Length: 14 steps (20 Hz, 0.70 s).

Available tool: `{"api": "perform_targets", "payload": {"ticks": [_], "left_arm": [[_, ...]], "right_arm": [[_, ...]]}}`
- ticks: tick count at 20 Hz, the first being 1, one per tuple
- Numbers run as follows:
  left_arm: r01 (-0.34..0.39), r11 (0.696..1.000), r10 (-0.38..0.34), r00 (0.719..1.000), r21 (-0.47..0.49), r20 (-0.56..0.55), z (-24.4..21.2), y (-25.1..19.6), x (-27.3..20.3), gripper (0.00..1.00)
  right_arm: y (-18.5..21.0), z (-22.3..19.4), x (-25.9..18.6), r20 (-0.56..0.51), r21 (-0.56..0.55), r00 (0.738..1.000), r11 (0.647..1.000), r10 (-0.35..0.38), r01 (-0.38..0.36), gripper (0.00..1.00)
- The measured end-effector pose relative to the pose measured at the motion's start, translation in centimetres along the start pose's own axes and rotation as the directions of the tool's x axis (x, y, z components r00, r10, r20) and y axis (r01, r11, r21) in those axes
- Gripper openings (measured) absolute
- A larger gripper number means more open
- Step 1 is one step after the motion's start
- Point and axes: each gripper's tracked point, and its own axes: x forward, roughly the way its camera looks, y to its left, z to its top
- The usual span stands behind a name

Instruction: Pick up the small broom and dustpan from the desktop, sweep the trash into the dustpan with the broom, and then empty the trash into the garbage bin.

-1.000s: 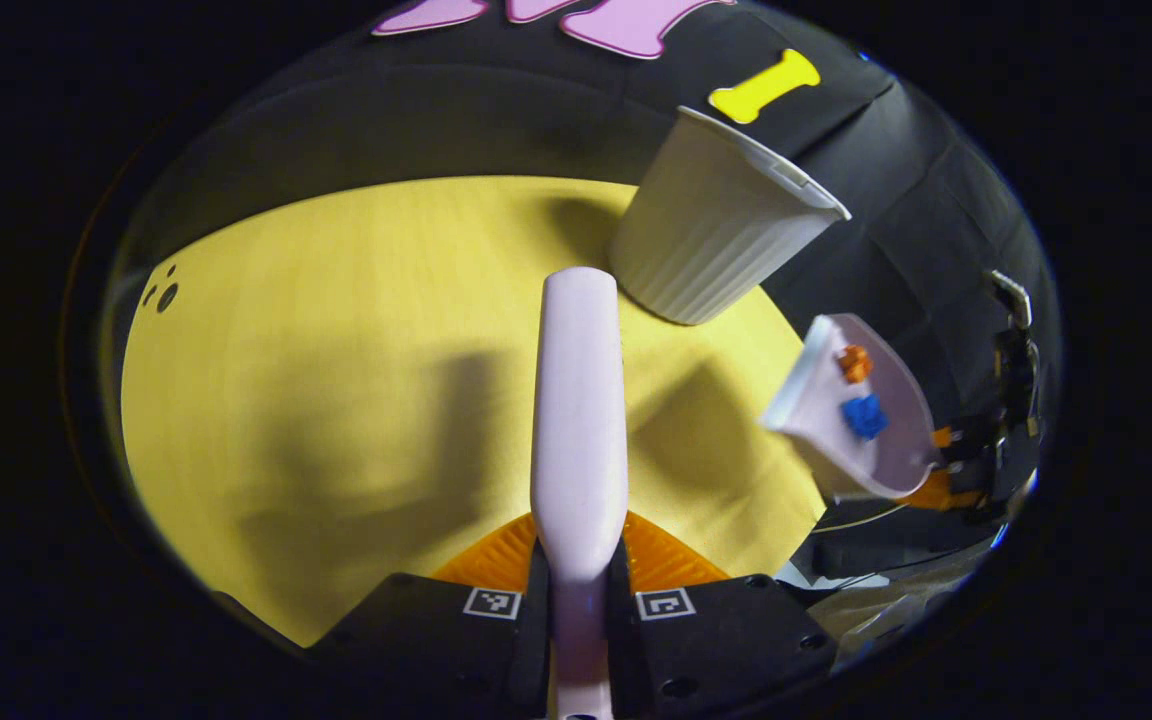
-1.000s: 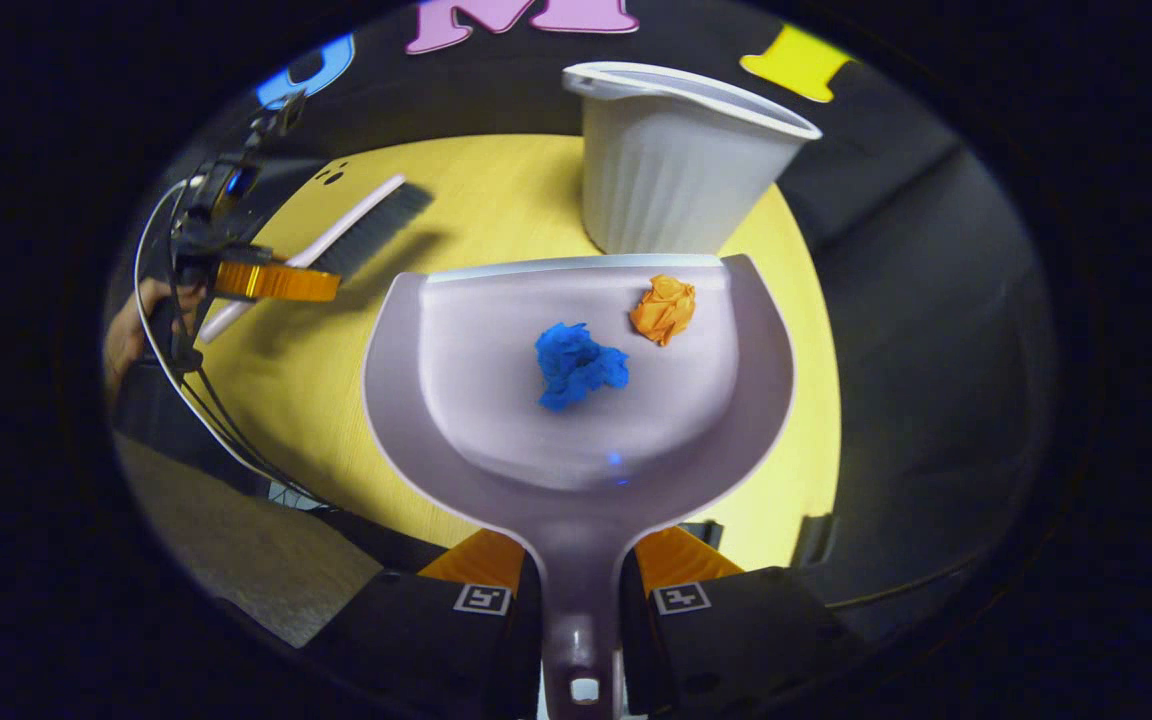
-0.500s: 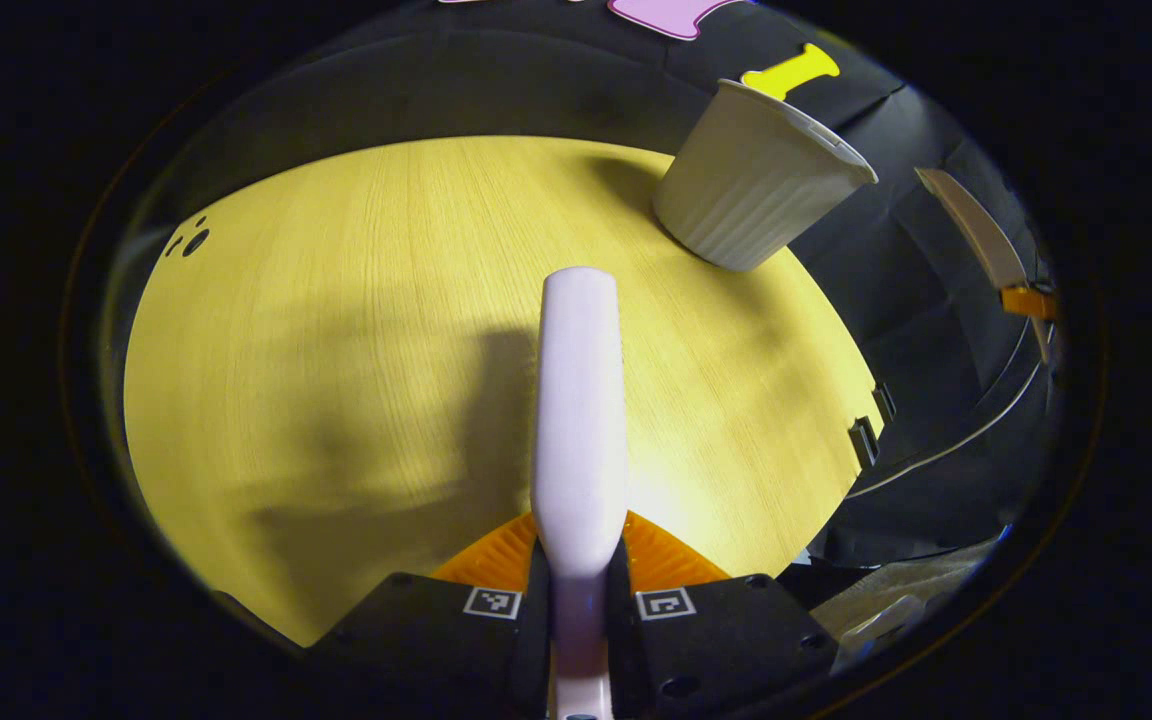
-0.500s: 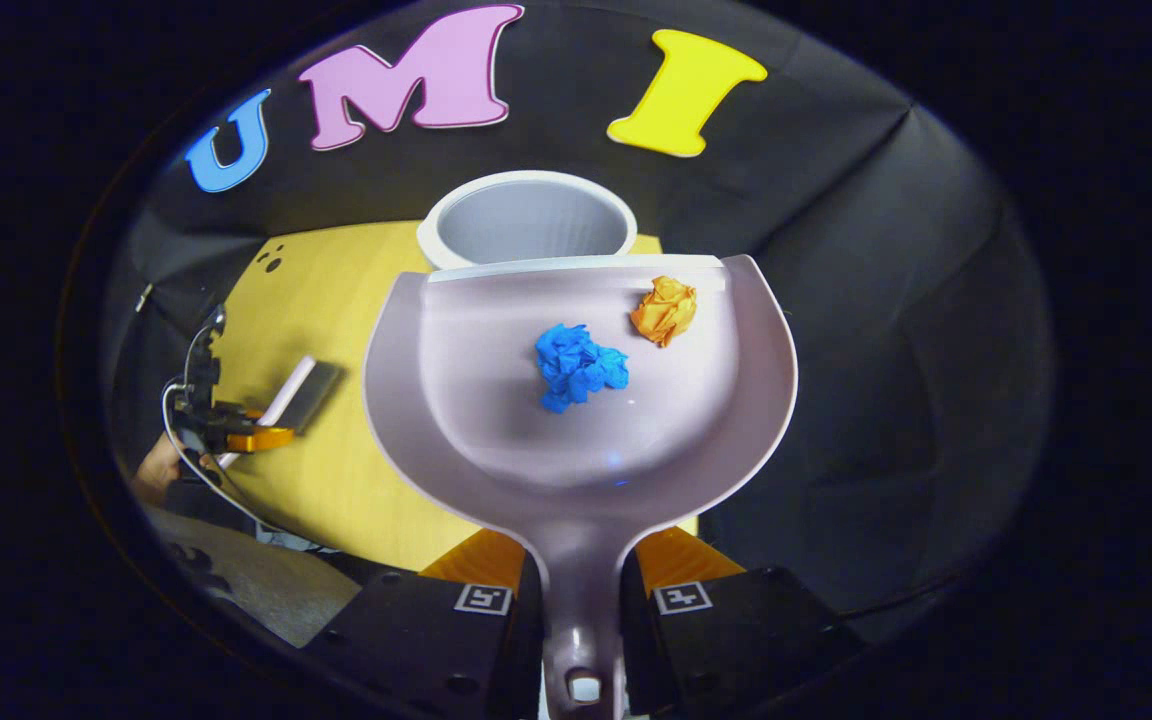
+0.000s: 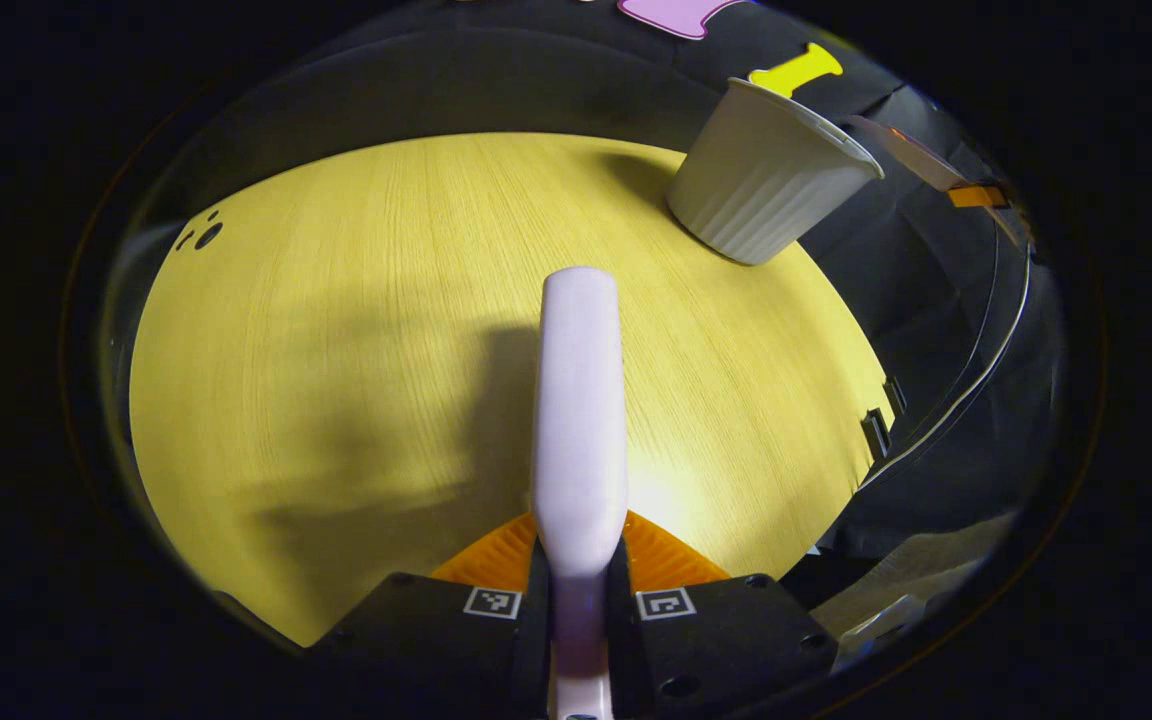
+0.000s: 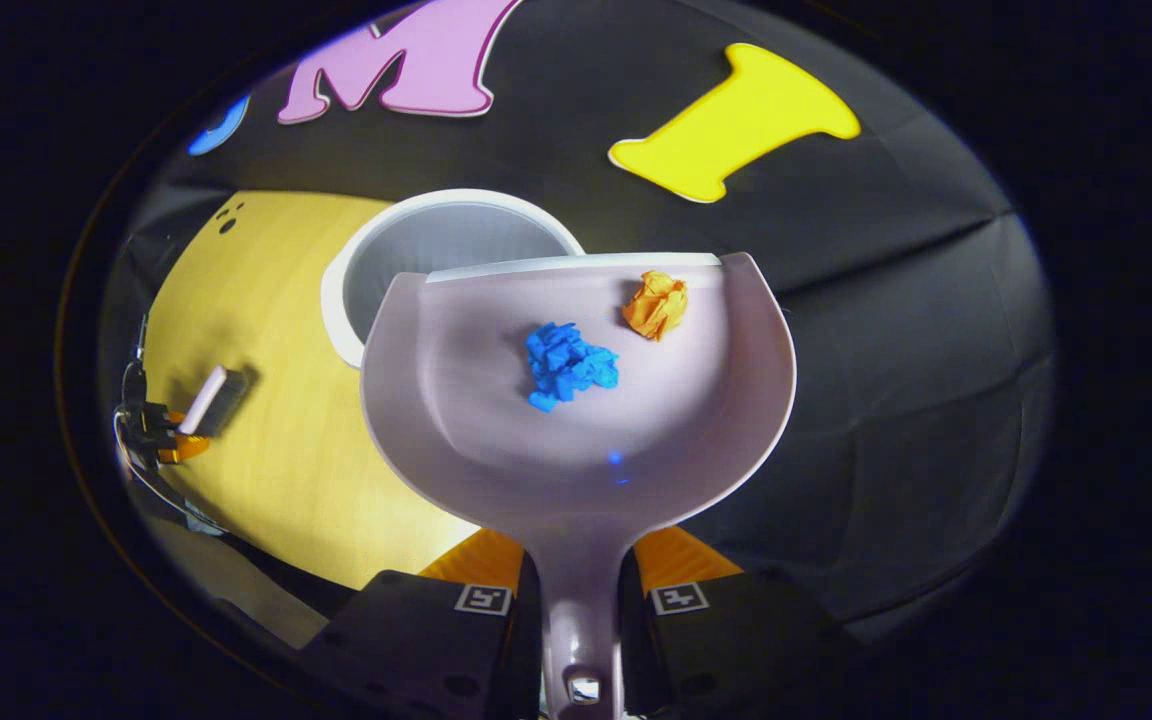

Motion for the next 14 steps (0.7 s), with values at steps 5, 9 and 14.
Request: {"api": "perform_targets", "payload": {"ticks": [5,9,14], "left_arm": [[-0.010,1.000,0.010,1.000,-0.005,0.000,-0.1,0.0,0.1,0.28],[-0.018,1.000,0.018,1.000,-0.014,-0.011,-0.3,0.0,0.2,0.28],[-0.024,0.999,0.024,1.000,-0.025,-0.010,-0.1,-0.1,0.2,0.26]], "right_arm": [[-2.6,1.2,-0.3,-0.101,-0.220,0.991,0.973,-0.091,0.066,0.35],[-3.5,2.2,-0.4,-0.130,-0.319,0.983,0.944,-0.132,0.084,0.35],[-3.6,2.4,-0.3,-0.126,-0.325,0.984,0.942,-0.126,0.079,0.35]]}}
